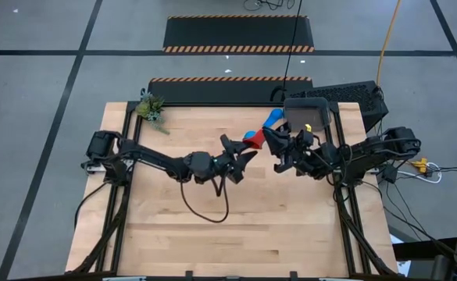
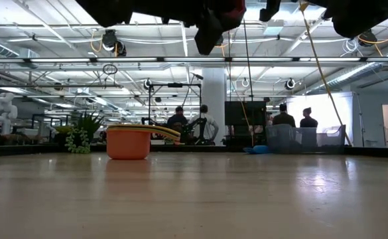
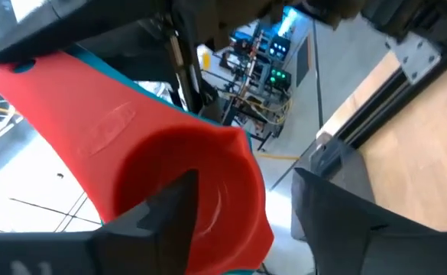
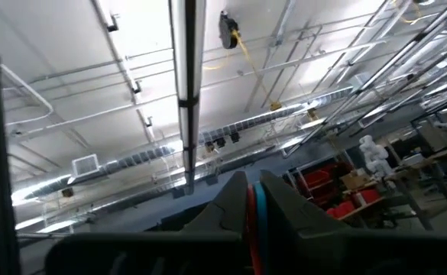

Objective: Nest measuring cups in basket
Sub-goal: Stack the measuring cups on top of the other stacked measuring cups

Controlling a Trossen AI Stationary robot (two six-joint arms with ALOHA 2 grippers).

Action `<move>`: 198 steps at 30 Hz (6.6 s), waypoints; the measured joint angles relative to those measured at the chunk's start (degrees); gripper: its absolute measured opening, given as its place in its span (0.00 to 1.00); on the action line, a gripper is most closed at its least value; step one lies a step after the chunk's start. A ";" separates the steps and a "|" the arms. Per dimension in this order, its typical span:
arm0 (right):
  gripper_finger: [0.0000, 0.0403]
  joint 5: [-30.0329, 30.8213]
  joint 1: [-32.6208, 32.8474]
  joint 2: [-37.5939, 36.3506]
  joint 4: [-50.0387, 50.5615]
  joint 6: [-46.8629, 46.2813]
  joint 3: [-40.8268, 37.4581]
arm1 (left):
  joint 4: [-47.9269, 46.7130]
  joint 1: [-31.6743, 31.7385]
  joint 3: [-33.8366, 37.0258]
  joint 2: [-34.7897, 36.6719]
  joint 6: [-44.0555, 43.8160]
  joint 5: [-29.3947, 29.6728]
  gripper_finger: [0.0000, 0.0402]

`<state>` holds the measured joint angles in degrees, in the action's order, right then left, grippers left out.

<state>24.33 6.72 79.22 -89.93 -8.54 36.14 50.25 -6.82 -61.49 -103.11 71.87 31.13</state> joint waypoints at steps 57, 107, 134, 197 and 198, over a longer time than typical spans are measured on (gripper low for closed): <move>0.38 13.21 2.89 -1.15 0.97 11.32 2.47 | -11.38 0.16 -7.56 -2.90 -1.67 12.54 0.05; 0.60 14.85 21.92 -18.77 43.50 17.50 2.43 | -90.80 1.06 9.12 23.50 -33.62 -17.57 0.05; 0.60 14.85 21.90 -18.77 43.54 19.16 2.43 | -84.34 11.35 11.21 23.52 -27.43 -28.74 0.09; 0.60 34.33 13.56 -3.89 67.07 15.46 9.97 | -73.71 9.55 11.12 35.54 -72.49 -17.16 0.30; 0.60 34.26 12.47 -2.54 71.09 14.06 11.66 | -73.75 9.68 11.14 35.52 -72.63 -16.18 0.30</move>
<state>58.59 19.20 76.68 -18.84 5.51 47.80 -23.50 2.86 -50.36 -67.59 -0.75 14.95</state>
